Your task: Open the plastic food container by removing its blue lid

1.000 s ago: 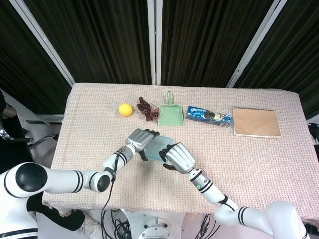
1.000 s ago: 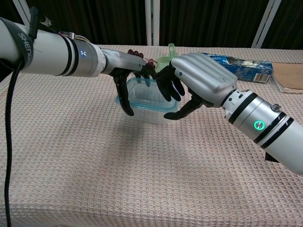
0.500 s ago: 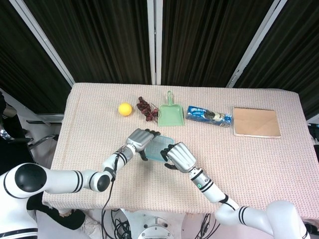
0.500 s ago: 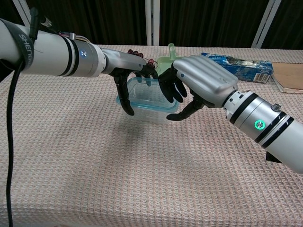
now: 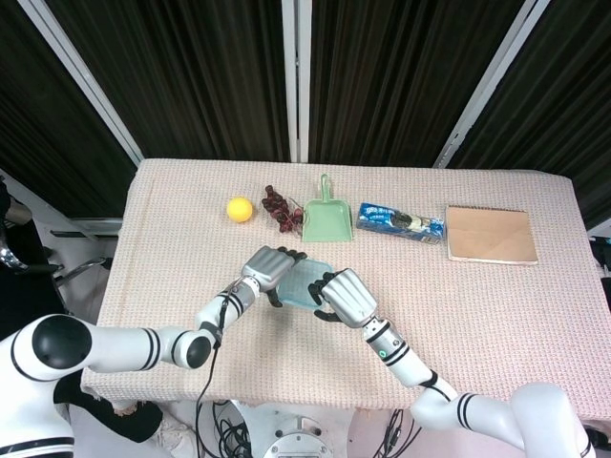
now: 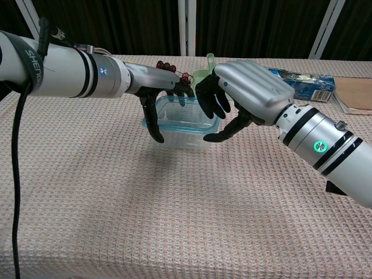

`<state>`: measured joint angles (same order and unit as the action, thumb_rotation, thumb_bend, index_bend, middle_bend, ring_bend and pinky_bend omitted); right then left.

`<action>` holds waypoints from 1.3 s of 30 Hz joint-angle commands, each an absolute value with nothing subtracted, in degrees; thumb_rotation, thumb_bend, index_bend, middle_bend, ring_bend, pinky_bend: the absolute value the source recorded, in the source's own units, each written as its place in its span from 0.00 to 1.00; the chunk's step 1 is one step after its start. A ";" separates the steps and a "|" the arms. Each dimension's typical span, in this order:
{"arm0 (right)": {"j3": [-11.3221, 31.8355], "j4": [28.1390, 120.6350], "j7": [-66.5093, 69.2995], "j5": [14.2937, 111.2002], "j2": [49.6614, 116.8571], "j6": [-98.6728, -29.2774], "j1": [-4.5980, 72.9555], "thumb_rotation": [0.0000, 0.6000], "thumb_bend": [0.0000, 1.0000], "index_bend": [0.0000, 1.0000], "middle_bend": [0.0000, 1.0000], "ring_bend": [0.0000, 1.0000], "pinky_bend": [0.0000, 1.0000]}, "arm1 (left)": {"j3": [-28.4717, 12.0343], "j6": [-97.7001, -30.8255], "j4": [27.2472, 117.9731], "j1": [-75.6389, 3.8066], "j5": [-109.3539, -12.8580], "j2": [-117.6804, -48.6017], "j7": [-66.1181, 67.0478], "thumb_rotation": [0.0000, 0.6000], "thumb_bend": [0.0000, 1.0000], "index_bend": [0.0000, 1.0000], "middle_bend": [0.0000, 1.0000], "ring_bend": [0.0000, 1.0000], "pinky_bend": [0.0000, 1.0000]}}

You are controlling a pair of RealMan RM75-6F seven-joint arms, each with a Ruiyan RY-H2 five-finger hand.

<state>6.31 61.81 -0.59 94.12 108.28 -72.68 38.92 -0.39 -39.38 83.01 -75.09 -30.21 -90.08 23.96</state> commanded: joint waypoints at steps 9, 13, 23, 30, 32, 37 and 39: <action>6.71 63.29 -0.30 93.35 107.55 -72.85 38.93 1.00 0.00 0.71 0.74 0.68 0.88 | -0.90 -40.09 82.18 -74.03 -31.86 -90.94 24.56 1.00 0.04 0.22 0.26 0.18 0.42; 6.82 63.59 -0.32 93.14 107.37 -73.00 38.89 1.00 0.00 0.71 0.74 0.68 0.88 | -1.08 -39.98 81.95 -73.77 -32.28 -91.15 24.76 1.00 0.04 0.22 0.26 0.18 0.41; 6.68 61.28 0.01 94.28 108.57 -75.11 39.02 1.00 0.11 0.66 0.67 0.63 0.86 | -2.48 -38.34 83.34 -73.58 -31.57 -89.90 23.77 1.00 0.04 0.20 0.26 0.18 0.41; 6.34 58.08 -0.32 95.42 110.56 -76.38 39.53 1.00 0.25 0.60 0.60 0.57 0.76 | -3.51 -36.62 84.64 -73.60 -30.59 -88.68 21.90 1.00 0.04 0.18 0.25 0.18 0.41; 6.30 57.45 -0.44 95.65 111.03 -76.66 39.67 1.00 0.27 0.59 0.59 0.55 0.74 | -3.34 -36.38 84.79 -73.71 -30.75 -88.41 21.88 1.00 0.04 0.18 0.25 0.18 0.41; 5.80 56.38 -0.79 96.10 111.74 -76.53 40.02 1.00 0.29 0.58 0.55 0.50 0.68 | -3.35 -36.41 85.39 -73.65 -31.24 -87.96 21.34 1.00 0.04 0.13 0.21 0.14 0.32; 5.54 56.03 -0.99 96.25 111.92 -76.45 40.09 1.00 0.30 0.58 0.54 0.49 0.64 | -3.42 -36.67 85.71 -73.52 -31.61 -87.72 21.07 1.00 0.04 0.11 0.18 0.11 0.27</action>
